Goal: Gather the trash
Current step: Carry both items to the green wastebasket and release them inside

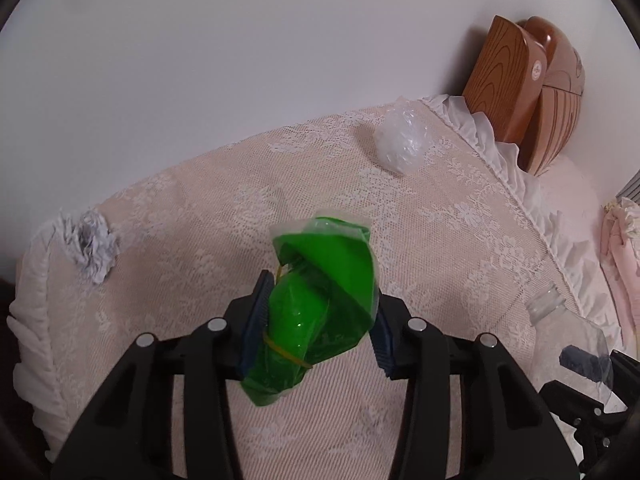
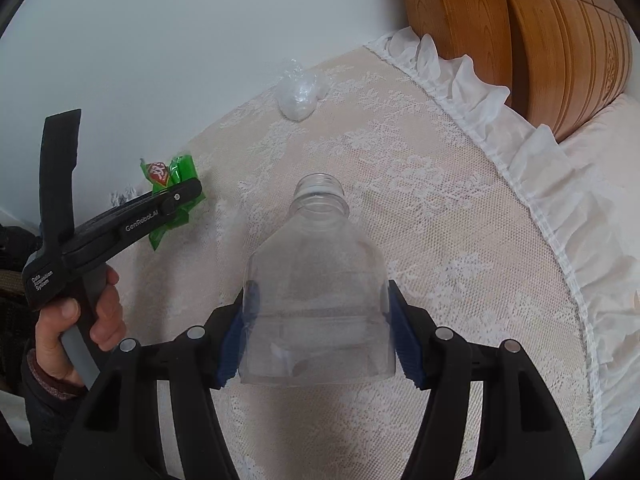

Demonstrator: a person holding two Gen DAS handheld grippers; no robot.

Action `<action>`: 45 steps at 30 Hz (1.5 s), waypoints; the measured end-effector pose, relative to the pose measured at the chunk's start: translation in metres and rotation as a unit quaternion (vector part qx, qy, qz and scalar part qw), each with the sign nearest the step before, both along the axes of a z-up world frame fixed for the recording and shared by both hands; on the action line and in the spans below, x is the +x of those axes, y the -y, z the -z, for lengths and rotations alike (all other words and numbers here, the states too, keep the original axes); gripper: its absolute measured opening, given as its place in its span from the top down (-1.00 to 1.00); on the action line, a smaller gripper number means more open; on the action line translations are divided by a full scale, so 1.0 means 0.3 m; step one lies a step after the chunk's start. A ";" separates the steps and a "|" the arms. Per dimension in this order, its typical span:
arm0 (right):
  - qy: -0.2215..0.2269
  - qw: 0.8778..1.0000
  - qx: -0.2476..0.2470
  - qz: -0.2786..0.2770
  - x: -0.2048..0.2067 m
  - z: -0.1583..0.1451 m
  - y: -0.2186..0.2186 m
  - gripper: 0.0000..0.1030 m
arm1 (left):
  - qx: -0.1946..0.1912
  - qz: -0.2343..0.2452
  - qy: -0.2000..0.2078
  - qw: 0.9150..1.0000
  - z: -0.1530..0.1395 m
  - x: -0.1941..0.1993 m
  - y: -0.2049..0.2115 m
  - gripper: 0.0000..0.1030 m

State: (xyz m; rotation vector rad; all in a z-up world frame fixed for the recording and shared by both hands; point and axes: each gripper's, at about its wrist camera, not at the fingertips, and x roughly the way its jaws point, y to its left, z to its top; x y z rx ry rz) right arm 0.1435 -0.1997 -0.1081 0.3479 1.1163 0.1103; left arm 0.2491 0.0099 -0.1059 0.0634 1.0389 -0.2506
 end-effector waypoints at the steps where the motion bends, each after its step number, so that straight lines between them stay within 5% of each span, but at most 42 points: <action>1: 0.001 1.000 0.000 -0.001 -0.023 -0.006 -0.006 -0.23 | -0.001 0.000 0.001 1.000 -0.007 -0.019 -0.004 0.15; 14: 0.013 1.000 0.007 -0.018 -0.267 -0.065 -0.051 -0.23 | -0.005 -0.005 -0.002 1.000 -0.083 -0.377 -0.087 0.16; 25: 0.020 1.000 0.016 -0.016 -0.414 -0.066 -0.011 -0.23 | 0.002 0.023 -0.011 1.000 -0.078 -0.592 -0.024 0.16; 37: 0.012 0.999 0.013 0.031 -0.537 -0.034 0.099 -0.23 | -0.001 0.097 -0.009 0.995 -0.102 -0.678 0.155 0.16; 45: -0.004 0.995 -0.005 0.098 -0.711 -0.014 0.270 -0.23 | -0.002 0.177 -0.021 0.984 -0.091 -0.759 0.324 0.15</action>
